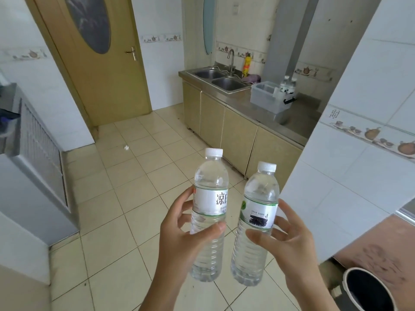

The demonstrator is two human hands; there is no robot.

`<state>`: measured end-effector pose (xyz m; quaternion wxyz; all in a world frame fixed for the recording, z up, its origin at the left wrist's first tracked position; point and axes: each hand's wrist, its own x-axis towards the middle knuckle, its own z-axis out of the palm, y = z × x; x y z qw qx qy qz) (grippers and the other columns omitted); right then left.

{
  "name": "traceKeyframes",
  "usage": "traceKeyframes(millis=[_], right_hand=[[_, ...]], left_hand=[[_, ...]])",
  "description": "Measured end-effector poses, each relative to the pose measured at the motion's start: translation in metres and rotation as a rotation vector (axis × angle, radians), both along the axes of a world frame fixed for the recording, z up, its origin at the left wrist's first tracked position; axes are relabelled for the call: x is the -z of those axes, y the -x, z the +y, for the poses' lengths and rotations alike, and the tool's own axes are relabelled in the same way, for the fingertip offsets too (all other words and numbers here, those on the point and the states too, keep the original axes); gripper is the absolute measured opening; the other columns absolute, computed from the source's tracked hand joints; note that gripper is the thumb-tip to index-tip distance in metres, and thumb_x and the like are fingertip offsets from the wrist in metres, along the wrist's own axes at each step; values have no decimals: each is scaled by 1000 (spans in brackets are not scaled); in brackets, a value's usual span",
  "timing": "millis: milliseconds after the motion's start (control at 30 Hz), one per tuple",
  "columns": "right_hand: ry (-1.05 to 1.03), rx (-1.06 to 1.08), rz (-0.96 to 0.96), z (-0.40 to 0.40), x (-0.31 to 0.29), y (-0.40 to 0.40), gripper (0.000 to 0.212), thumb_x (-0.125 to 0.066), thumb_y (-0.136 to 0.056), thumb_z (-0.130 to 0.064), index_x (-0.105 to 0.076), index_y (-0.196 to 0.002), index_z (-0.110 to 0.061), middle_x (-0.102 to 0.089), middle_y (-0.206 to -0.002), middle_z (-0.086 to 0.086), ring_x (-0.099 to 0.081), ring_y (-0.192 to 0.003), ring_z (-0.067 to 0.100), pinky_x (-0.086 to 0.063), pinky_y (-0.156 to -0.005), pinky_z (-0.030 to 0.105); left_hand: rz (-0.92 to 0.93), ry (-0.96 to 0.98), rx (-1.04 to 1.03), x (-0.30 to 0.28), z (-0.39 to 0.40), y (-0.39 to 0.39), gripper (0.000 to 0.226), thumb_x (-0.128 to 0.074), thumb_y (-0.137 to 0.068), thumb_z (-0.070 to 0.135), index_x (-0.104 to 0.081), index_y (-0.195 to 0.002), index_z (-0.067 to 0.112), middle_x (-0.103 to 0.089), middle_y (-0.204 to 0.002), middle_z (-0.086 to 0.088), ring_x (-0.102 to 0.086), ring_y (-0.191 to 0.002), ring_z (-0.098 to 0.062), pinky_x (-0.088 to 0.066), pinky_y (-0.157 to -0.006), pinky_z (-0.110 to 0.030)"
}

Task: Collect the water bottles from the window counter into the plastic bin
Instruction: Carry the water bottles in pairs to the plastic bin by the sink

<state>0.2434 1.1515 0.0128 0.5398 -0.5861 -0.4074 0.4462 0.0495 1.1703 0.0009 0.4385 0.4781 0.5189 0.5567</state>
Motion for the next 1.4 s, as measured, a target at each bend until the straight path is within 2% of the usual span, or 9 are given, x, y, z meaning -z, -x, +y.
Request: traceKeyframes(millis=[67,333,567,700,833,967,1167,1300,1400], right_hand=[[0,3,4,35,0,-8,77,-88,-58,-3,-56,-110,-49,-75,-96,-11,-72,-89,11,-55,-85,45],[-51,63,-21,183,4,-31,74,-85,-60,5,-64,-88,-61,-76,-93,-9,-71,-91,18,-56,-82,42],[-34,157,-51,317,-8,-57,80,-80,-63,11,-63,-79,-66,-74,-84,-19,-71,-79,4,-53,-71,32],[-26,206,-52,375,-14,-77,81,-77,-65,15,-65,-74,-65,-74,-79,-21,-71,-73,1,-53,-65,22],[-11,274,-33,430,-8,-108,69,-79,-63,15,-66,-85,-49,-75,-79,-19,-73,-73,7,-52,-66,29],[-8,277,-32,493,5,-148,68,-82,-61,11,-65,-104,-38,-77,-87,-9,-74,-77,13,-54,-66,29],[2,244,-74,594,17,-218,73,-86,-57,2,-65,-109,-45,-77,-94,-5,-72,-87,14,-54,-85,40],[0,244,-110,654,17,-263,76,-89,-56,3,-63,-119,-32,-75,-98,-7,-71,-93,16,-53,-93,48],[-20,256,-102,692,16,-291,73,-88,-57,2,-63,-116,-32,-75,-101,-4,-70,-96,19,-53,-91,49]], left_hand=[[5,3,-3,1,35,-7,78,-89,-43,41,-59,-112,64,-69,-111,21,-65,-103,-9,-51,-86,-28],[8,12,63,12,200,-36,79,-89,-42,41,-60,-113,62,-68,-111,22,-64,-106,-11,-52,-89,-32],[43,0,225,9,361,-74,78,-90,-49,31,-59,-115,59,-70,-114,18,-66,-103,-13,-50,-81,-23],[28,23,280,6,433,-101,81,-89,-47,38,-59,-120,56,-68,-116,18,-63,-110,-11,-53,-95,-40],[17,38,337,8,492,-129,78,-89,-48,34,-59,-117,58,-68,-115,22,-62,-111,-7,-51,-99,-46],[6,49,328,17,552,-165,79,-89,-46,36,-59,-116,58,-68,-115,23,-63,-112,-5,-50,-100,-46],[-10,67,293,22,643,-236,78,-89,-44,36,-60,-113,59,-68,-113,26,-63,-109,-2,-51,-100,-45],[-7,45,295,17,698,-279,77,-88,-42,39,-60,-109,62,-68,-113,26,-63,-108,-2,-51,-99,-38],[-5,22,317,16,736,-306,77,-88,-41,37,-60,-109,61,-69,-112,25,-63,-107,1,-52,-86,-19]])
